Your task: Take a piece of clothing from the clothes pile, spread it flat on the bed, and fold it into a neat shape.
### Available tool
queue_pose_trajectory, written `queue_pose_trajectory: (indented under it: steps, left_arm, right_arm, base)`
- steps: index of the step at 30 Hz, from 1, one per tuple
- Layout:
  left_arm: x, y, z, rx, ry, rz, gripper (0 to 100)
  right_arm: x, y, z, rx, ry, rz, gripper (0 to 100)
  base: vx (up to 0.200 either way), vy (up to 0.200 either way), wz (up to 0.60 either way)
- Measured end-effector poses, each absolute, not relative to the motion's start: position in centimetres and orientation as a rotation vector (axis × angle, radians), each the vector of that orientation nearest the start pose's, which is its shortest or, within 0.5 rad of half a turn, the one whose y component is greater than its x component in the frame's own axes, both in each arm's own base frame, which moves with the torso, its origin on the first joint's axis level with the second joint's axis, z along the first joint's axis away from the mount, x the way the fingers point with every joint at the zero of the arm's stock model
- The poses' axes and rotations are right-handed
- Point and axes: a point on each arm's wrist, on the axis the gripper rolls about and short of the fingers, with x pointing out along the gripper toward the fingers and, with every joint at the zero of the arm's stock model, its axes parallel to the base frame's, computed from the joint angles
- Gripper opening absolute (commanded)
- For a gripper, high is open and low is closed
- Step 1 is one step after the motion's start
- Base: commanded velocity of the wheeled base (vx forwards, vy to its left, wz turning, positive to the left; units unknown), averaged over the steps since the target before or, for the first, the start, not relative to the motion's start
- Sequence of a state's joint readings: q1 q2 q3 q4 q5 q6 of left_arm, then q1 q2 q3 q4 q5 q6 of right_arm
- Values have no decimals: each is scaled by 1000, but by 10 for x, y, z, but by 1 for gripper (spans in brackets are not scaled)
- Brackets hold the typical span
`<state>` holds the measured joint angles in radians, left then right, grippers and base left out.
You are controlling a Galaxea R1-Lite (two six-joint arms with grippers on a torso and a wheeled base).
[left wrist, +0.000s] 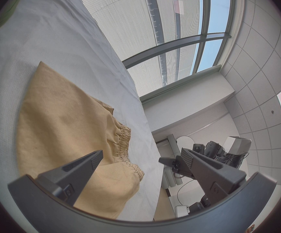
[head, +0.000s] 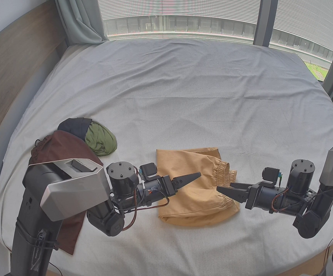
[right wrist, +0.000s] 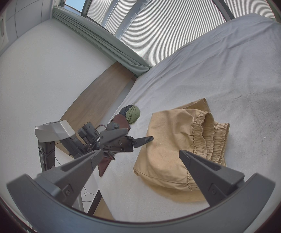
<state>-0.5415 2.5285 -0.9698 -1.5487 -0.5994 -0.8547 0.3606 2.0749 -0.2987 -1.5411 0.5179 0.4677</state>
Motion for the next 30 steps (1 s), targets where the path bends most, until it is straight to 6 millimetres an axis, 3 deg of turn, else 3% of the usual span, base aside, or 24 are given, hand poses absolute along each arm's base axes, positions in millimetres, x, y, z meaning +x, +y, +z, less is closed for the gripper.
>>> queue_pose_trajectory:
  steps: [4,17,30]
  left_arm:
    - [352,-222,4,-756,484,-1039,100]
    - [342,-176,33,-720,436,-955,100]
    - [338,-146,39,-675,414,-908,100]
  right_arm:
    - [260,112,47,453,461,802,100]
    - [272,123,19,452,527,782,100]
    - [275,120,-6,452,601,728,100]
  base:
    - [0,0,0]
    - [0,0,0]
    - [0,0,0]
